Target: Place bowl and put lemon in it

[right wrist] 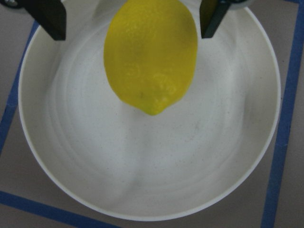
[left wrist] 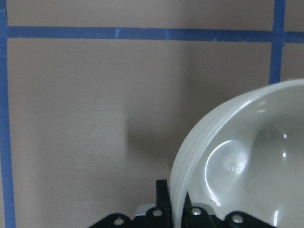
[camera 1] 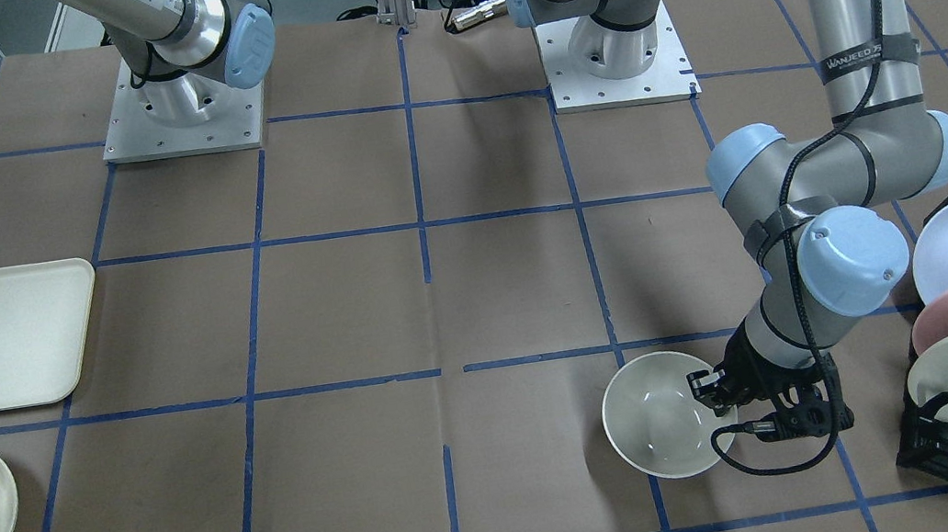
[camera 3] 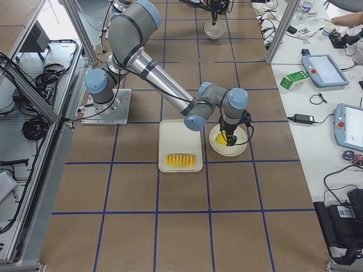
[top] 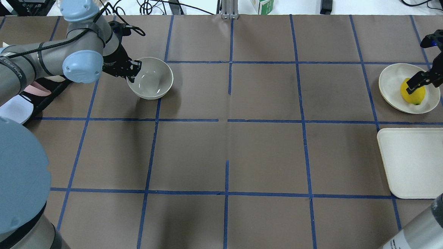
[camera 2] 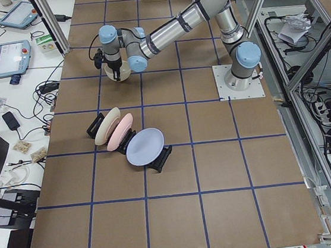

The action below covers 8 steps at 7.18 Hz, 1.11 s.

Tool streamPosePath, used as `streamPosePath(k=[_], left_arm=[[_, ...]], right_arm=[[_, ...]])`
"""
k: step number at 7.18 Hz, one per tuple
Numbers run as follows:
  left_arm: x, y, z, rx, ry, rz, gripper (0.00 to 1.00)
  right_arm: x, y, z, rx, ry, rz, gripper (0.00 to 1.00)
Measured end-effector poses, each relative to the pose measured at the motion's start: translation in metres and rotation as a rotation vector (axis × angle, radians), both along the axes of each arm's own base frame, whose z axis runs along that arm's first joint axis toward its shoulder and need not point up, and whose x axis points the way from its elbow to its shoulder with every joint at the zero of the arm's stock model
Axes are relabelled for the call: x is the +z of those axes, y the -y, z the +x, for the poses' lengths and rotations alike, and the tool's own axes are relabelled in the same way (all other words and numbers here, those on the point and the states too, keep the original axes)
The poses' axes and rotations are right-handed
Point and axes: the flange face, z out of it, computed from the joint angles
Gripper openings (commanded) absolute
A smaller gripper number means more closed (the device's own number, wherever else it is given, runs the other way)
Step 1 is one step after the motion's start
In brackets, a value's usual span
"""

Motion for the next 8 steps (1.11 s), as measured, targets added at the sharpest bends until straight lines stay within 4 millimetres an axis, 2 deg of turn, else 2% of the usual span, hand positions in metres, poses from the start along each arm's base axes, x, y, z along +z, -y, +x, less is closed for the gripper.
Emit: streamPosePath(k=[1,3,4,5,6,7,8], left_arm=[[0.008,-0.003,-0.009,-0.004,-0.020,-0.009,0.00],[0.022,-0.008,-0.022,-0.007,-0.064,-0.020,0.00],[0.029,-0.012,-0.041,0.011,-0.092,-0.019,0.00],[0.034,-0.020,-0.078,0.043,-0.114,-0.013,0.00],[0.035,-0.032,-0.130,0.082,-0.127,0.000,0.00],[0.034,-0.051,-0.184,0.121,-0.137,0.019,0.00],[0.027,-0.073,-0.222,0.140,-0.138,0.047,0.00]], right_arm=[[-0.004,0.000,0.000,-0.014,0.004,0.006,0.98],[-0.011,0.000,0.000,-0.048,0.011,0.016,0.70],[-0.017,0.001,-0.001,-0.052,0.016,0.023,0.47],[-0.020,0.001,-0.001,-0.054,0.020,0.028,0.25],[-0.019,0.001,-0.001,-0.056,0.022,0.030,0.04],[-0.016,0.001,0.000,-0.059,0.025,0.027,0.00],[-0.008,0.000,0.001,-0.060,0.024,0.024,0.00]])
